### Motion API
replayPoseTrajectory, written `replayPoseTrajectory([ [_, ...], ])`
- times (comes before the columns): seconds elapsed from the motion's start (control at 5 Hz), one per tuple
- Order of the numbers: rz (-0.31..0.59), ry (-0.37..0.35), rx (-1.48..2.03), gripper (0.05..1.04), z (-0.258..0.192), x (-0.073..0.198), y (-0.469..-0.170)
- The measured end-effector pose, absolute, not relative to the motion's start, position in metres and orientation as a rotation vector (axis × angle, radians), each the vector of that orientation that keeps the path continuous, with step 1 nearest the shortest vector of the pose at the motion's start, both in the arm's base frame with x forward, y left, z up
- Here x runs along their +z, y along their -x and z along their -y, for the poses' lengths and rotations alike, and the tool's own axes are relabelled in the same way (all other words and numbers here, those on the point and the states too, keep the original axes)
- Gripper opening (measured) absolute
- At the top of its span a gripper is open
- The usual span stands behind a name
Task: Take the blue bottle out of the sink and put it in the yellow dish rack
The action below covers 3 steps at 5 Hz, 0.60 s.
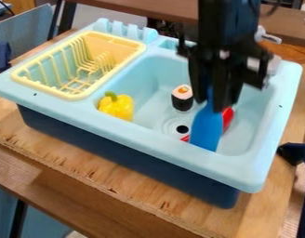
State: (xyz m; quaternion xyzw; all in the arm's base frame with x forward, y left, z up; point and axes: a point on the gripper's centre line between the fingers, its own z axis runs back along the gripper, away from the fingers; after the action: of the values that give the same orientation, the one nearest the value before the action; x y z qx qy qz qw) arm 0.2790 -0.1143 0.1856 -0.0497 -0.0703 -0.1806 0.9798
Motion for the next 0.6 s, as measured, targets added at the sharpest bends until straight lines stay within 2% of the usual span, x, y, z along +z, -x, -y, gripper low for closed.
replayPoseTrajectory([
  [0.2, 0.322, 0.028, -0.327, 0.291, 0.1, 0.238, -0.262],
  [0.4, 0.421, -0.049, -0.24, 0.291, 0.076, 0.281, -0.251],
  [0.6, 0.451, -0.059, -0.081, 0.291, 0.026, 0.296, -0.246],
])
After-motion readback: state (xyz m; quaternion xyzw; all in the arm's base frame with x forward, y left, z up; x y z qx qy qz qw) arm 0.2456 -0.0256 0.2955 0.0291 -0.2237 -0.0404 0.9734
